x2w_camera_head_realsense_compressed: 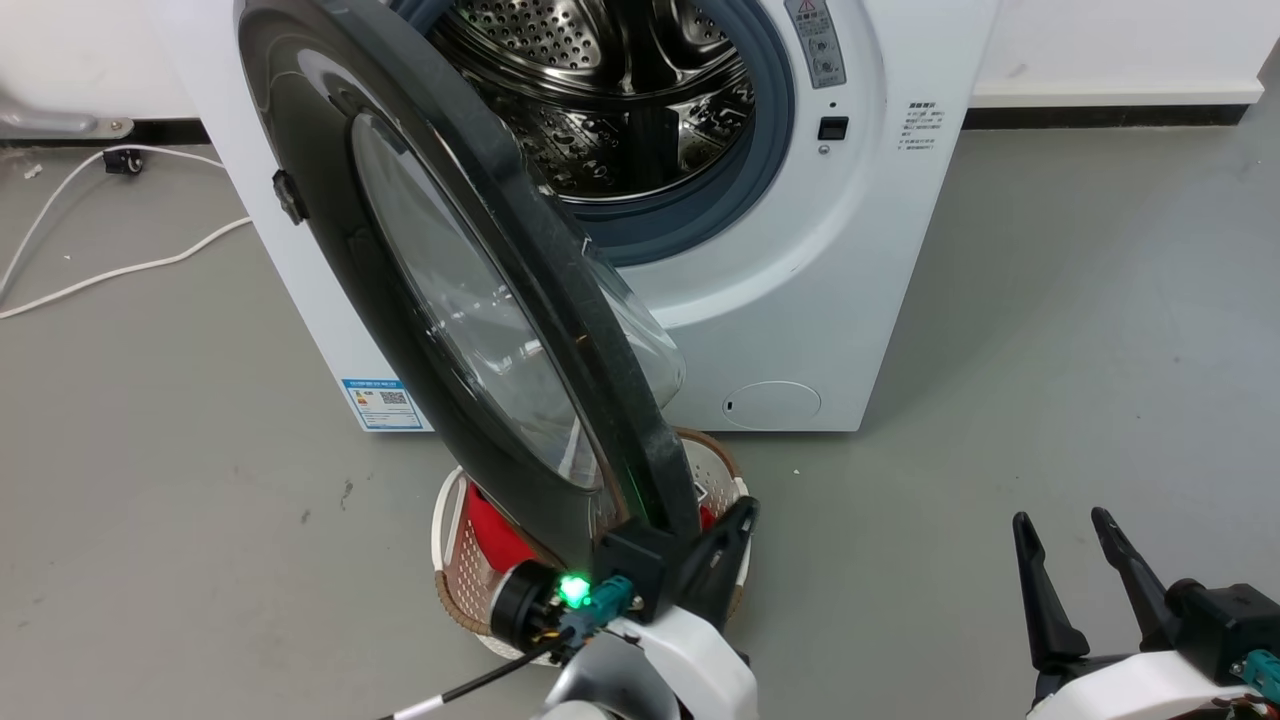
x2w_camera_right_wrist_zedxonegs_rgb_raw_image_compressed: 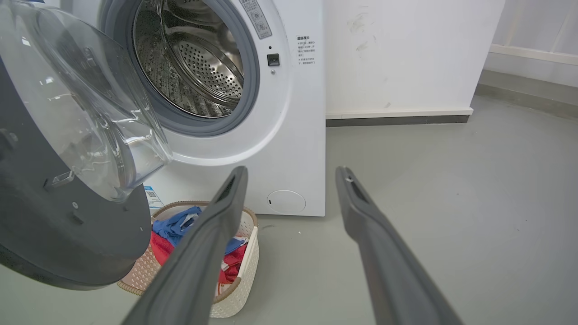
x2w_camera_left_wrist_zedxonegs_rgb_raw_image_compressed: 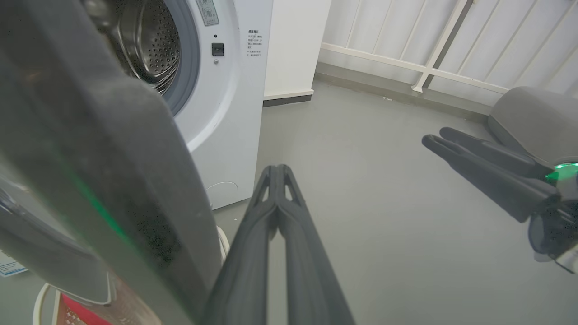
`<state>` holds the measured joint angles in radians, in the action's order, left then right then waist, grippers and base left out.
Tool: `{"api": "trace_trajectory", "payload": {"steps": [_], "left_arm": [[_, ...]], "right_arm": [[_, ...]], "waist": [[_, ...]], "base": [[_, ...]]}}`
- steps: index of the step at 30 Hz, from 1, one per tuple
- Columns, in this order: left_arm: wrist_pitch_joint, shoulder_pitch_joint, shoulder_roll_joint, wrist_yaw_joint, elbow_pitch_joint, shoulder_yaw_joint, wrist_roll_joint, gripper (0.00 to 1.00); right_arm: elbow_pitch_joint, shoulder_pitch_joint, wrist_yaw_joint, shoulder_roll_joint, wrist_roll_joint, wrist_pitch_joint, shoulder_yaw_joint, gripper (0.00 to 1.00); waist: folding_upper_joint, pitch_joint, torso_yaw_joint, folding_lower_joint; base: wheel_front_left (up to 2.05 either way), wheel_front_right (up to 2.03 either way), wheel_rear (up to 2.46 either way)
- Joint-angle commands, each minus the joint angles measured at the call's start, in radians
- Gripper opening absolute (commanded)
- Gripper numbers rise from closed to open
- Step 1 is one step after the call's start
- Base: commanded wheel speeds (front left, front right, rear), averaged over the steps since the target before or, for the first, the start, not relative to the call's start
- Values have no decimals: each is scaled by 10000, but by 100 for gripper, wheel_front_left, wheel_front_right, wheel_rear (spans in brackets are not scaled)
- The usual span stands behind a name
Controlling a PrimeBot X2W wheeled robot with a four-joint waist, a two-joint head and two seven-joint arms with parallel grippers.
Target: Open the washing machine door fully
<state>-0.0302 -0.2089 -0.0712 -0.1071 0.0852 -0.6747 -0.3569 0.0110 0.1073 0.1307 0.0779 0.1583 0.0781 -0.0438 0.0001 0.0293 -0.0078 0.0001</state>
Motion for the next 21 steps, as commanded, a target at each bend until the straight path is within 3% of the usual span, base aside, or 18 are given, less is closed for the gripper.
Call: {"api": "trace_trajectory", "payload": {"steps": [1,12,21], "left_arm": [[105,-120,-31,-68,119,101,-57,0],[555,92,-98,-633,653,728,-325,0],[650,425,-192,-800,292,688,-389,0]], "right_arm": [[-33,-110,1,20,87,33,11,100],[-188,-98,1,-8,145,90,-87,100],[-199,-111,1,-69,163,74,-125,100]], "waist": [[-1,21,-18,-1],[-1,-17,49,-1],[-1,-23,408,-1]], "base": [[0,0,0],[0,0,0],[0,0,0]]}}
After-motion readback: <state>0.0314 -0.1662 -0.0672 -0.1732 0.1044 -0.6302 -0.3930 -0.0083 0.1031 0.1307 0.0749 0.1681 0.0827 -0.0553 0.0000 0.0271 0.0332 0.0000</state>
